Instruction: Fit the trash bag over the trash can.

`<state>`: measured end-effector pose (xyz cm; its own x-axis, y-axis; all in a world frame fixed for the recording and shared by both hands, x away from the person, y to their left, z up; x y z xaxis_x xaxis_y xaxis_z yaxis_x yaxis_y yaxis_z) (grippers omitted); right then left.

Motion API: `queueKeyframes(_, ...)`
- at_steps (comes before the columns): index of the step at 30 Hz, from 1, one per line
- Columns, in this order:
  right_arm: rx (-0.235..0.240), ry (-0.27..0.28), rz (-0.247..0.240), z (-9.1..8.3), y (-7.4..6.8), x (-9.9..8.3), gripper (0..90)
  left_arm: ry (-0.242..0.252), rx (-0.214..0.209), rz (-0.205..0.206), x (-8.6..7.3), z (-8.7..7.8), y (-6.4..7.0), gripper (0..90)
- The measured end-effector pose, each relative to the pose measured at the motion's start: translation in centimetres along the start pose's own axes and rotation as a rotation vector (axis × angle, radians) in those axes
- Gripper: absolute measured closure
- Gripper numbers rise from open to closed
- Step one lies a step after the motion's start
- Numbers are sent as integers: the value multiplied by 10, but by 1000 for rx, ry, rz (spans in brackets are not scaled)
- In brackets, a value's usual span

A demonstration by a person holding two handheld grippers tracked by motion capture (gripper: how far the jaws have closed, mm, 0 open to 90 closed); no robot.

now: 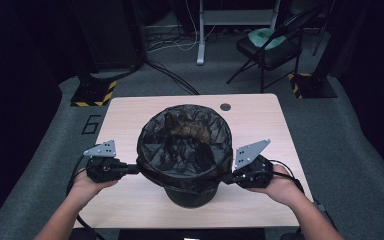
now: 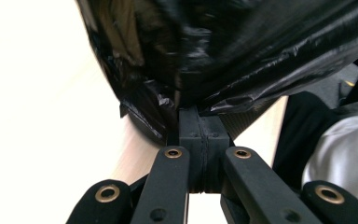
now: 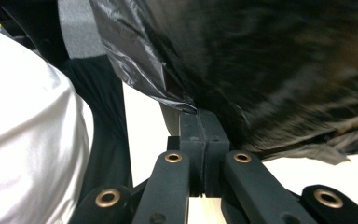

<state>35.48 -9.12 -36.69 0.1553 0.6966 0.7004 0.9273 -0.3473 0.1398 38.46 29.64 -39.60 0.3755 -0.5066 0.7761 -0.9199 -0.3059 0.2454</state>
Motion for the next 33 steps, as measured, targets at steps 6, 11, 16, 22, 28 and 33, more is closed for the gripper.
queueKeyframes(6,-13,-48,22,14,4,-13,894,-16,16,-49,-7,11,-17,897)
queueKeyframes(11,-5,-52,38,20,5,-19,893,-30,16,-55,-8,18,-21,896)
queueKeyframes(16,23,-24,67,17,7,-20,832,-20,9,-70,-7,13,-23,843)
queueKeyframes(22,46,20,121,2,12,-24,727,18,38,-71,-4,-9,-24,627)
queueKeyframes(28,24,38,160,-13,18,-31,701,41,88,-88,-2,-29,-26,566)
queueKeyframes(33,-5,50,180,-19,23,-33,658,46,99,-79,6,-38,-25,533)
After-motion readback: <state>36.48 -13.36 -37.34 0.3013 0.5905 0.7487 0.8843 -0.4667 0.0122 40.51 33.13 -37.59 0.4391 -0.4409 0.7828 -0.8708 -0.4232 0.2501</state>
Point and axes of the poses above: each handheld gripper's, and its own axes: z roughly forward along the jaws, x roughly out of its top, y roughly to its right, the point moved 3 cm from there along z, roughly forward along the jaws, and after that the axes turned 11 degrees about -x, right-handed, at the moved point
